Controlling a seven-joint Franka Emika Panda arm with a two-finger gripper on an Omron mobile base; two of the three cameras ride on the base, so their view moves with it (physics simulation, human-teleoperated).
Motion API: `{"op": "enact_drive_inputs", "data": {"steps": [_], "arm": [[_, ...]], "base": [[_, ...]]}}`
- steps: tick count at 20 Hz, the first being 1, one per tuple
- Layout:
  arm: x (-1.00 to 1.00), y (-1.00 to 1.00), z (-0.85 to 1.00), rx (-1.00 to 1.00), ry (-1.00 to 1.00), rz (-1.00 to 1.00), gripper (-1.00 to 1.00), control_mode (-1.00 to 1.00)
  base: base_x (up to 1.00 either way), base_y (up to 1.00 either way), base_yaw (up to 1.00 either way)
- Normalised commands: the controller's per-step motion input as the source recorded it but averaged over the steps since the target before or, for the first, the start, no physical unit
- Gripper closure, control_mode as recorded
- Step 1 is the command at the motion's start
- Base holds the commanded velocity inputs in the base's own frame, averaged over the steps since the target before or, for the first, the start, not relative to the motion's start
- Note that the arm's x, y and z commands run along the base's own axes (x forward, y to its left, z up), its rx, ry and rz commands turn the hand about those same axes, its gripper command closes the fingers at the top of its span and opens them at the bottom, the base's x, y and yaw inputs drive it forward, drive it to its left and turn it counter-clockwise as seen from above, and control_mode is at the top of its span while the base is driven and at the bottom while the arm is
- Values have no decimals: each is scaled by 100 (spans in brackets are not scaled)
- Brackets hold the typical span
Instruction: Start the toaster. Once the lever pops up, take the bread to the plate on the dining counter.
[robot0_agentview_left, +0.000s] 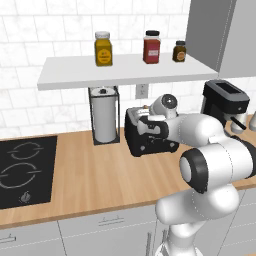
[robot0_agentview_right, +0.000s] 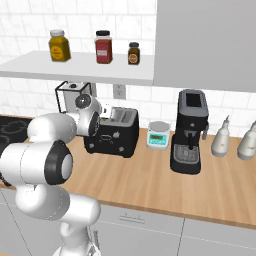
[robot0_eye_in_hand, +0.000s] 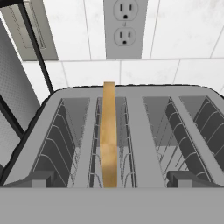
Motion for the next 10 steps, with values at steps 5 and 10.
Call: {"op": "enact_drive_inputs", "data": {"steps": [5, 10], "arm": [[0, 0, 0, 0, 0, 0, -100, -100], [0, 0, 0, 0, 0, 0, -100, -100]], "base": [[0, 0, 0], [0, 0, 0]]}}
